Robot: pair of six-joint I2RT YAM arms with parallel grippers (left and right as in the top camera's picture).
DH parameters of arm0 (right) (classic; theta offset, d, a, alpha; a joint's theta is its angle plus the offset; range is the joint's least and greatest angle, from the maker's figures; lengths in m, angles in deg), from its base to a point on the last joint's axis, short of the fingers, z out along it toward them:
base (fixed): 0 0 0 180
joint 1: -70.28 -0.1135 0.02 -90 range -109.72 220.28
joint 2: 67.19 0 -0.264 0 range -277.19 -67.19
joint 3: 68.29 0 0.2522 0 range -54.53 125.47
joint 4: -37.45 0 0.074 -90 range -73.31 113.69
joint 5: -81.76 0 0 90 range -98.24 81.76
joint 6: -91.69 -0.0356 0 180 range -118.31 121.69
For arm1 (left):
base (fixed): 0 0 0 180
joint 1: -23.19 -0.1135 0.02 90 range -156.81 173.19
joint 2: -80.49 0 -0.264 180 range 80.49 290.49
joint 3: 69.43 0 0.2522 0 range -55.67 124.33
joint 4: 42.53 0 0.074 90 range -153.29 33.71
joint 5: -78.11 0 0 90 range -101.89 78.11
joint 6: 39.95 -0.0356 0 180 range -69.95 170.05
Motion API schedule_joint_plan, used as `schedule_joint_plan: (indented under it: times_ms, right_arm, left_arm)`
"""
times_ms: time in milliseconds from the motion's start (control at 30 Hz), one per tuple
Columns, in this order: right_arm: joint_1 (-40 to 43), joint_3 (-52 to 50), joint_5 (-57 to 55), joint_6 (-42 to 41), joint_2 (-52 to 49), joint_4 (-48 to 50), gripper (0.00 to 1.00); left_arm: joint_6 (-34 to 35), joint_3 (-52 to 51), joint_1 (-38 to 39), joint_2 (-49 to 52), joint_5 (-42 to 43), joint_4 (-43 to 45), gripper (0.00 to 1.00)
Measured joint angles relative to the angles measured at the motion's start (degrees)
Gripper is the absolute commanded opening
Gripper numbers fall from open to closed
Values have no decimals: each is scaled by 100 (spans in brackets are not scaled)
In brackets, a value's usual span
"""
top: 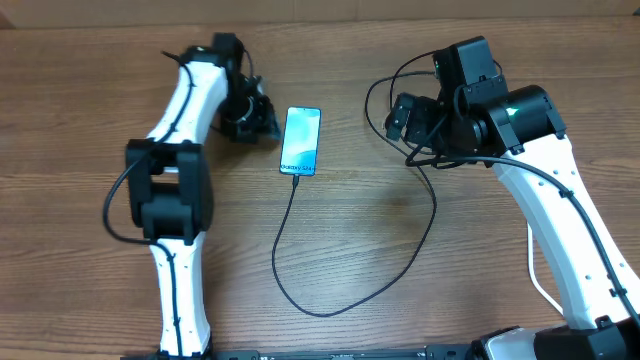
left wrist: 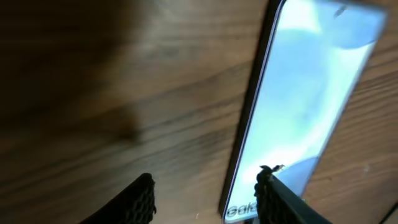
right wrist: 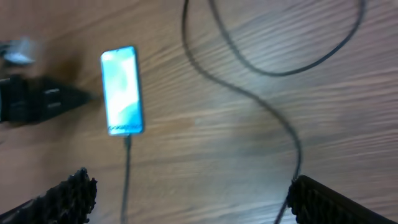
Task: Plug charger to phone and switch on socket
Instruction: 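Move the right gripper over the white power strip's switches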
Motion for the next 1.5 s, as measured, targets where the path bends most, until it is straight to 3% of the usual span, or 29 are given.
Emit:
schedule_joint_plan:
  times_ms: [33, 100, 400, 567, 667, 900, 1500]
  right_arm:
    - [11, 0, -125, 9, 0, 0, 100]
    - [118, 0, -254, 2, 0, -17, 100]
    - [1764, 256, 848, 623, -396, -745, 100]
    - [2450, 1698, 1021, 1228, -1434, -1978, 100]
    - [2590, 2540, 817, 1410, -2037, -2194, 100]
    - [2924, 2949, 101, 1552, -2741, -1211, 100]
    - [3480, 2949, -933, 1038, -4046, 551, 100]
  left_arm:
    - [-4, 55, -50, -131, -13, -39, 67]
    - [-11, 164, -153, -522, -9, -157, 100]
    - [7, 411, -149, -2833, 44, -555, 100]
    - [9, 431, 83, -3574, -37, -645, 100]
    - [7, 431, 203, -3757, -151, -798, 100]
    - [-7, 428, 249, -3790, -442, -1412, 100]
    - [-9, 428, 251, -3790, -549, -1453, 100]
